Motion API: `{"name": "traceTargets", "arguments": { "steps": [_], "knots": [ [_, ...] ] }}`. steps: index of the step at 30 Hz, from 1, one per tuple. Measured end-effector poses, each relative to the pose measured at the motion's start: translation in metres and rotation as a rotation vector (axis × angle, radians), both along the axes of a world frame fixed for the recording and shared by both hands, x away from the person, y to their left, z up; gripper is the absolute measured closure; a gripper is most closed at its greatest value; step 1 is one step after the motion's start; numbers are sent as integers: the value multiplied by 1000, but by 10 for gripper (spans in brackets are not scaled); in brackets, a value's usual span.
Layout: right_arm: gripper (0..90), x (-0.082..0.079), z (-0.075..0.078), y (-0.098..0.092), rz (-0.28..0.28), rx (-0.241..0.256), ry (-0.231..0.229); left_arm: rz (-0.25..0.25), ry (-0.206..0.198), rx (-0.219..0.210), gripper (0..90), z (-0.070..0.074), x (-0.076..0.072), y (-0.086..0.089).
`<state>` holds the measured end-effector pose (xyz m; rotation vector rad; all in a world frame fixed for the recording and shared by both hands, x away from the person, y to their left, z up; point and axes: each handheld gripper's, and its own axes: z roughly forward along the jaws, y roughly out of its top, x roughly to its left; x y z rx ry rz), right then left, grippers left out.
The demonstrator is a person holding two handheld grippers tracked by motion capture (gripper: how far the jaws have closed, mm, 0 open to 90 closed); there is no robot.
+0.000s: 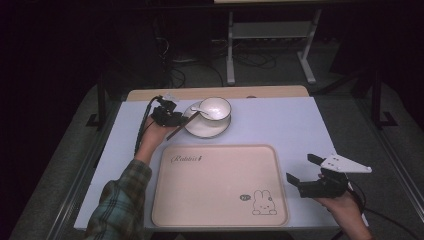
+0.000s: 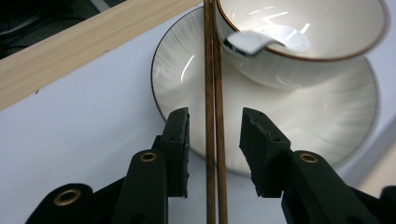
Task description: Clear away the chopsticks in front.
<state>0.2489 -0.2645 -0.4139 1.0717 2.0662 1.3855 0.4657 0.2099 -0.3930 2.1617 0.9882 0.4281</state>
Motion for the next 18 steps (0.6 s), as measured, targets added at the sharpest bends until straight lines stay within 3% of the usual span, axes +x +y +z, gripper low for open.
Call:
{"name": "traceTargets", "arguments": {
  "steps": [5,12,18],
  "knots": [
    [0,1,-1,1,-1,-7,1,-4,-9,-34,714,-4,-22,18],
    [0,0,-1,1,-5,-8,3,16,16,-53,737,-15,-22,26],
    [0,0,-1,0,-5,-10,6,22,26,-39,747,-20,-19,26]
  ]
}}
